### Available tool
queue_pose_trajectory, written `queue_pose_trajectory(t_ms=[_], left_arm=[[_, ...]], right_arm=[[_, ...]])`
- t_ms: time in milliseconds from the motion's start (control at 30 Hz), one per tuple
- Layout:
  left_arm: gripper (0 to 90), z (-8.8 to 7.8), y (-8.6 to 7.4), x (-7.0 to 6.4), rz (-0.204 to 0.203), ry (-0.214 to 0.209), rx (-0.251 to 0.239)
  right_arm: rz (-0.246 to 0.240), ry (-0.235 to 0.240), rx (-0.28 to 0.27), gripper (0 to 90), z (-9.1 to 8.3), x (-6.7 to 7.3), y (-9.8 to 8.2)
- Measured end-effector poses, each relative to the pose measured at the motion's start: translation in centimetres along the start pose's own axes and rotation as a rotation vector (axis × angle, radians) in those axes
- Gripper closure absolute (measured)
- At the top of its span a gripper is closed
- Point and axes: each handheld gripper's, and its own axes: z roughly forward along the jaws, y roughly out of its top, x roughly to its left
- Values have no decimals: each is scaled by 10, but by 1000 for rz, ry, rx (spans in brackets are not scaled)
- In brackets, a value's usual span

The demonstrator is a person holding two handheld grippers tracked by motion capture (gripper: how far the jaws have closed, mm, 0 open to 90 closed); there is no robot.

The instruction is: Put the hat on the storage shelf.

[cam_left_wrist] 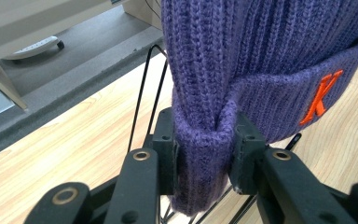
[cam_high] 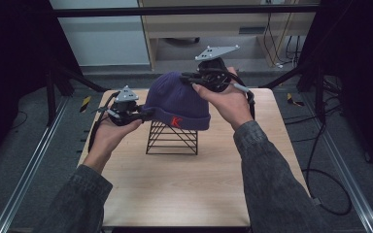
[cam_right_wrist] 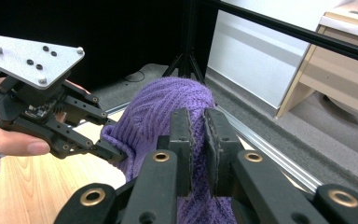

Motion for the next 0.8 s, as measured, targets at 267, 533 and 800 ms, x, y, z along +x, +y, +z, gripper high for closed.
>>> queue_pose_trajectory(t_ms=[267,533,800], left_arm=[[676,0,-12,0,-5,3,8],[676,2,-22,0,-6,-7,25],[674,6,-35,0,-33,-21,39]], right_arm=[[-1,12,28,821,6,1,-6],[0,19,59,820,12,3,-15],[0,34,92,819,18,7,-24]])
